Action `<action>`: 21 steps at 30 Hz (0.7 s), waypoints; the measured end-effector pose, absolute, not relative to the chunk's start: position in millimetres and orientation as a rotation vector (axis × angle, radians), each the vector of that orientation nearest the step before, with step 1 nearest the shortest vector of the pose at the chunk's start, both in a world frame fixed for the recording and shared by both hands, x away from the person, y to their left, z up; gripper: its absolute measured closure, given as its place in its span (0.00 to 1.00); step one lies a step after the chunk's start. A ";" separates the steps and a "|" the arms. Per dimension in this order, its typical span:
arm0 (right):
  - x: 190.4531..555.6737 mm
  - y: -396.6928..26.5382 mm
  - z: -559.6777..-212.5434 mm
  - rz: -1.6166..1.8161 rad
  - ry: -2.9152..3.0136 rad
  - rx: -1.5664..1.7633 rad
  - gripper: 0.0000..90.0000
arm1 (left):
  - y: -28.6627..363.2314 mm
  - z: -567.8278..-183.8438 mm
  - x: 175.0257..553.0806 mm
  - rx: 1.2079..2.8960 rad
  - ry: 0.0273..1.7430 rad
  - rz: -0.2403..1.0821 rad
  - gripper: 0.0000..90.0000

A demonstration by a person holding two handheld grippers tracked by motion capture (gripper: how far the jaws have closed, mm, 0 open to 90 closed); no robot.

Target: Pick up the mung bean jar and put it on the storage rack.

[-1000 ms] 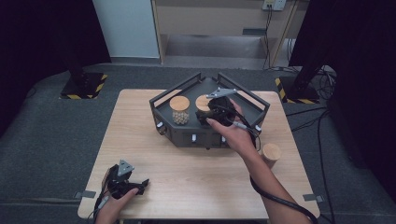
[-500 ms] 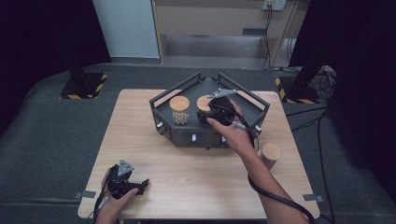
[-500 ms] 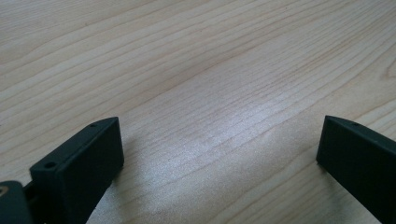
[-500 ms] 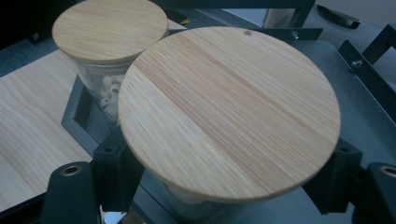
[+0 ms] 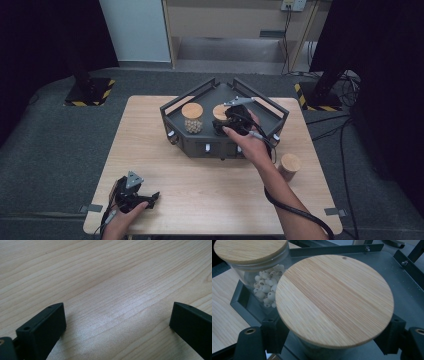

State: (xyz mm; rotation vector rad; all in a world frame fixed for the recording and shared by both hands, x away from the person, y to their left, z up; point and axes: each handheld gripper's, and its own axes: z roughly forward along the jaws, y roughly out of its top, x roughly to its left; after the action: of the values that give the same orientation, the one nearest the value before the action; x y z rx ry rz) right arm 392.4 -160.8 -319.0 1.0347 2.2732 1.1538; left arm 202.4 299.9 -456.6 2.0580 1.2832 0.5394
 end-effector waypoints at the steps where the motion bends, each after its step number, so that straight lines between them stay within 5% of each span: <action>1: 392.7 -160.9 -319.7 1.155 2.272 1.039 0.28 | 299.9 -456.6 202.4 2.058 1.283 0.539 0.00; 21: 392.8 -160.5 -328.8 1.153 2.258 1.050 0.28 | 299.9 -456.4 202.5 2.060 1.283 0.540 0.00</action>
State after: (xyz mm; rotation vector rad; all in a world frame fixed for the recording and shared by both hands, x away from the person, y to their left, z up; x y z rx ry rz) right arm 392.8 -160.5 -328.8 1.0503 2.2582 1.1528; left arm 202.5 299.9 -456.4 2.0602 1.2826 0.5396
